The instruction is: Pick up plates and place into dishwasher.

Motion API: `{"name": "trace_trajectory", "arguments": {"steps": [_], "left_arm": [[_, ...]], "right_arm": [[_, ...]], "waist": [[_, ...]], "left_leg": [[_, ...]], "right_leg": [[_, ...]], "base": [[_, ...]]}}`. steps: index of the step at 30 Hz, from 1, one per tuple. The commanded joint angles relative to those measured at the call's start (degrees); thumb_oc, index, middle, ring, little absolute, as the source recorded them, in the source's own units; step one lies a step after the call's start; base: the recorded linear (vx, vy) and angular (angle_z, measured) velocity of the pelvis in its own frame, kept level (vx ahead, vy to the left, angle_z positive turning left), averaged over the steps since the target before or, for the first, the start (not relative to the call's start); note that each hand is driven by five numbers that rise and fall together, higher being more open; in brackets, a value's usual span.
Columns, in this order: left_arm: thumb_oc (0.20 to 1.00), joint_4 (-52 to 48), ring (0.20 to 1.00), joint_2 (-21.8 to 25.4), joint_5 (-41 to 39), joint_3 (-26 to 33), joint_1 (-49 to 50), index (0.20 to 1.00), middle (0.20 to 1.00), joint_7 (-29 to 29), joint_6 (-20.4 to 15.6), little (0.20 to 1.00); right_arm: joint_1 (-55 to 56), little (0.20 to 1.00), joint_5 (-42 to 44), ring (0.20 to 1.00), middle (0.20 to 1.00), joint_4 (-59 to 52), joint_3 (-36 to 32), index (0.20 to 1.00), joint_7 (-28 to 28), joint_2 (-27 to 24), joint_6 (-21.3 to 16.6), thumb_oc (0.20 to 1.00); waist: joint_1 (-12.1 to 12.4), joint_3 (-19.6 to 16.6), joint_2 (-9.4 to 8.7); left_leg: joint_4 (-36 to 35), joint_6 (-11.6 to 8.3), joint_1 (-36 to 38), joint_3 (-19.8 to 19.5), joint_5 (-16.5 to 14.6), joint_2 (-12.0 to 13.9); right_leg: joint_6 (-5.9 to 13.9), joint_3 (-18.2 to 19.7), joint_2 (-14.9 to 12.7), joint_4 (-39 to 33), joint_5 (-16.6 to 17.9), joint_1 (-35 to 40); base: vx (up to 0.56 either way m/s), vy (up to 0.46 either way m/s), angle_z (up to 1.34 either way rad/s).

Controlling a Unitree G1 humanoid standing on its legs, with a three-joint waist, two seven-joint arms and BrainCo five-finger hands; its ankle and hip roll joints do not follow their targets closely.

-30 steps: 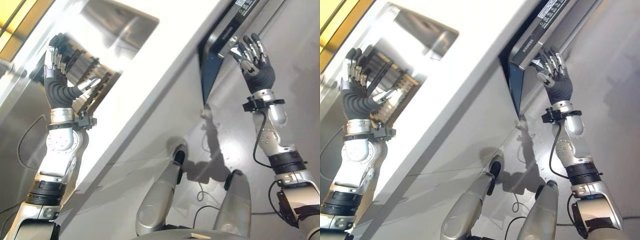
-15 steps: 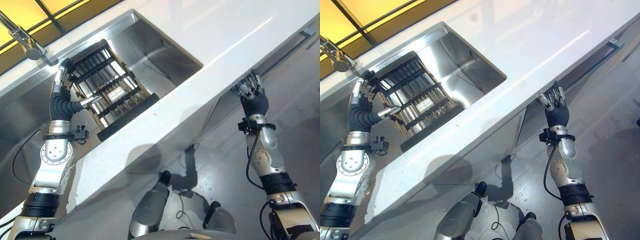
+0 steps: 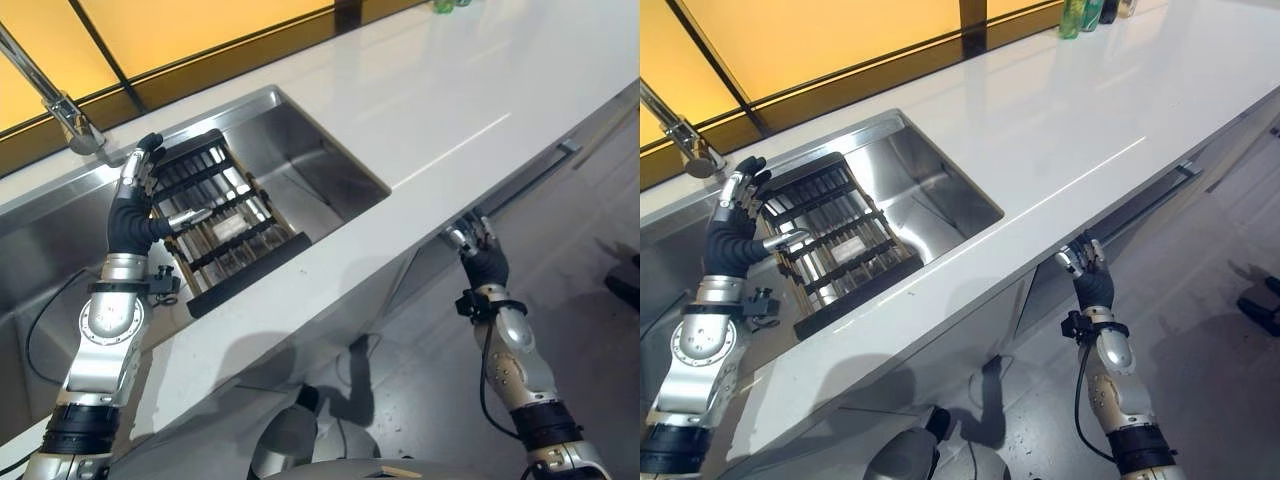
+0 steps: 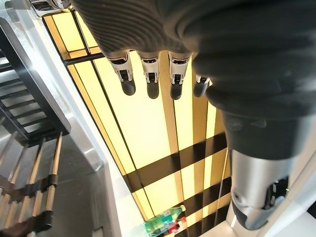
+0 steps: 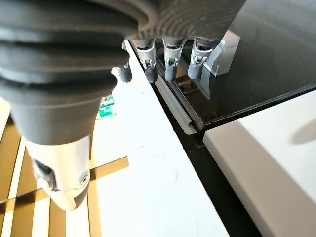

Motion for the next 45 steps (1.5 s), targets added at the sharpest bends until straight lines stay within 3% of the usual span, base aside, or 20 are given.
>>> {"name": "trace_trajectory", "arguments": {"steps": [1,7,11,13,16,18,19,20,22,24,27,31,34,36,37,40,43,45], "left_arm": [[1.0,-0.14,1.0,1.21,0.25,2.3,1.93,1.0,1.0,0.42,-3.0,1.0],[1.0,-0.37,1.0,1.25,-1.28,3.69,4.87,1.0,1.0,2.3,-3.86,1.0],[1.0,-0.35,1.0,0.26,-3.43,3.79,5.02,1.0,1.0,3.53,-4.08,1.0],[1.0,-0.39,1.0,-1.07,-3.34,2.53,3.57,1.0,1.0,4.15,-3.53,1.0],[1.0,-1.1,1.0,-3.14,-1.87,-0.29,1.41,1.0,1.0,6.26,-2.88,1.0],[1.0,-1.45,1.0,-3.74,-1.71,-0.79,1.41,1.0,1.0,7.42,-3.2,1.0],[1.0,-1.72,1.0,-3.92,-1.99,-1.06,1.29,1.0,1.0,8.05,-3.23,1.0],[1.0,-1.76,1.0,-3.91,-2.77,-1.09,1.21,1.0,1.0,7.9,-3.31,1.0],[1.0,-1.67,1.0,-3.96,-3.42,-1.59,1.29,1.0,1.0,8.72,-2.74,1.0],[1.0,-2.03,1.0,-3.82,-3.59,-1.62,1.08,1.0,1.0,8.54,-2.37,1.0],[1.0,-2.2,1.0,-4.08,-3.56,-1.24,1.46,1.0,1.0,7.94,-2.22,1.0],[1.0,-2.23,1.0,-4.08,-4.49,-0.94,2.15,1.0,1.0,6.74,-3.27,1.0],[1.0,-2.78,1.0,-4.75,-5.69,-1.84,2.4,1.0,1.0,6.86,-4.47,1.0],[1.0,-2.74,1.0,-5.28,-6.47,-2.93,1.71,1.0,1.0,6.0,-4.25,1.0],[1.0,-2.35,1.0,-5.68,-7.21,-4.29,0.65,1.0,1.0,5.31,-4.02,1.0],[1.0,-3.03,1.0,-6.71,-6.88,-6.36,-1.66,1.0,1.0,6.08,-1.55,1.0],[1.0,-2.85,1.0,-7.58,-6.3,-9.68,-4.41,1.0,1.0,6.91,0.39,1.0],[1.0,-2.65,1.0,-8.63,-5.91,-11.62,-5.91,1.0,1.0,7.04,1.1,1.0]], "right_arm": [[3.03,1.0,-3.55,1.0,1.0,-6.61,-0.71,1.0,-3.42,-0.51,-1.14,1.0],[7.47,1.0,-7.24,1.0,1.0,-9.56,-0.44,1.0,-11.69,-1.84,0.76,1.0],[5.79,1.0,-11.45,1.0,1.0,-12.01,0.76,1.0,-14.87,-3.44,1.23,1.0],[4.1,1.0,-13.57,1.0,1.0,-13.8,0.47,1.0,-15.95,-5.15,1.68,1.0],[1.67,1.0,-15.33,1.0,1.0,-16.13,-0.19,1.0,-18.04,-7.8,1.78,1.0],[0.42,1.0,-15.15,1.0,1.0,-17.04,0.09,1.0,-17.02,-8.77,0.94,1.0],[-0.44,1.0,-15.31,1.0,1.0,-18.13,0.41,1.0,-16.34,-9.29,0.98,1.0],[-1.51,1.0,-16.28,1.0,1.0,-19.17,0.87,1.0,-15.28,-9.49,1.03,1.0],[-3.03,1.0,-16.38,1.0,1.0,-20.53,1.71,1.0,-11.97,-9.6,0.81,1.0],[-3.89,1.0,-16.19,1.0,1.0,-21.7,1.82,1.0,-10.47,-10.43,1.69,1.0],[-4.87,1.0,-16.14,1.0,1.0,-21.7,1.7,1.0,-8.0,-9.94,0.17,1.0],[-4.68,1.0,-16.94,1.0,1.0,-23.46,2.84,1.0,-7.07,-8.41,-0.55,1.0],[-4.23,1.0,-17.01,1.0,1.0,-23.05,4.23,1.0,-7.46,-7.83,-1.02,1.0],[-4.43,1.0,-17.74,1.0,1.0,-22.1,4.87,1.0,-9.35,-7.35,-1.64,1.0],[-4.09,1.0,-18.33,1.0,1.0,-21.51,4.92,1.0,-10.11,-7.31,-2.18,1.0],[-5.13,1.0,-17.47,1.0,1.0,-18.96,4.66,1.0,-8.7,-7.66,-3.25,1.0],[-7.18,1.0,-16.68,1.0,1.0,-17.39,4.66,1.0,-8.89,-7.77,-1.4,1.0],[-8.56,1.0,-15.15,1.0,1.0,-16.06,4.73,1.0,-8.74,-7.54,-0.59,1.0]], "waist": [[-2.38,-9.65,0.21],[-2.93,-9.74,1.34],[-2.26,-8.47,1.99],[-3.13,-7.48,1.34],[-5.2,-6.23,-1.05],[-6.04,-5.96,-1.75],[-6.62,-6.02,-1.9],[-6.74,-6.64,-1.13],[-6.24,-7.65,-0.43],[-5.75,-8.18,-0.43],[-4.4,-8.78,-0.6],[-2.92,-8.47,-0.73],[-2.36,-8.14,-0.54],[-2.56,-8.2,-1.22],[-3.1,-8.25,-2.17],[-4.13,-8.55,-3.58],[-5.7,-8.35,-3.55],[-5.46,-8.77,-3.53]], "left_leg": [[-8.06,0.45,4.05,0.48,2.69,5.72],[-10.61,-1.07,3.99,-0.48,6.41,6.31],[-10.05,-1.88,1.21,0.04,8.46,6.03],[-4.99,-1.93,-0.65,4.89,7.31,5.8],[6.27,-0.79,-2.68,12.39,1.21,4.46],[10.11,-0.19,-2.62,15.19,-1.48,4.48],[11.11,-0.1,-1.86,17.09,-2.01,4.62],[6.52,0.39,0.05,17.76,-2.01,4.59],[2.23,0.55,2.5,15.28,-0.75,3.37],[0.96,0.8,3.71,13.75,-0.72,2.45],[-0.5,1.59,5.1,11.99,-1.04,1.5],[-1.24,5.0,5.84,8.84,-1.82,-0.81],[-0.85,6.34,5.12,6.45,-1.95,-1.65],[-0.55,6.47,4.21,4.97,-1.8,-2.45],[0.08,6.26,3.16,3.28,-1.22,-3.71],[0.02,4.81,3.72,2.16,-2.6,-4.36],[-1.46,4.17,4.85,1.25,-3.47,-2.93],[-3.56,3.33,5.58,0.26,-2.36,-1.92]], "right_leg": [[-3.11,3.55,1.71,4.57,-0.14,-4.39],[-6.14,3.9,7.42,4.91,-2.04,-3.56],[-7.07,4.42,9.07,4.63,-2.22,-3.43],[-7.23,3.15,7.94,4.28,-1.27,-3.27],[-7.46,0.95,4.19,3.62,0.99,-3.25],[-7.5,0.22,2.85,3.76,1.51,-3.43],[-7.44,-0.25,2.24,3.83,1.89,-3.58],[-6.93,-0.85,2.33,4.14,1.85,-3.74],[-6.01,-0.61,2.54,4.25,2.03,-3.59],[-5.35,-0.35,2.39,3.96,2.2,-3.07],[-4.55,-0.99,1.74,5.8,2.44,-3.16],[-2.8,0.53,0.85,19.54,5.75,-8.59],[-3.47,3.77,2.59,25.93,5.93,-11.65],[-3.99,6.16,4.62,21.72,4.56,-10.83],[-4.78,8.34,5.89,14.53,4.16,-9.06],[-3.28,11.68,3.3,1.68,5.97,-6.79],[-1.32,16.11,3.3,-0.26,8.49,-7.49],[-1.32,14.61,3.02,-1.32,8.77,-7.17]], "base": [[-0.2,-0.126,-0.27],[-0.18,-0.138,-0.11],[-0.2,-0.091,-0.14],[-0.22,-0.01,0.05],[-0.19,0.052,0.61],[-0.08,0.133,0.86],[0.02,0.24,0.48],[0.09,0.262,0.39],[0.19,0.233,0.39],[0.19,0.145,0.37],[0.19,0.163,0.58],[0.12,0.172,0.58],[0.07,0.067,0.66],[0.07,-0.08,0.61],[0.14,-0.143,0.69],[0.14,-0.181,1.19],[0.06,-0.209,0.75],[0.0,-0.172,0.89]]}}
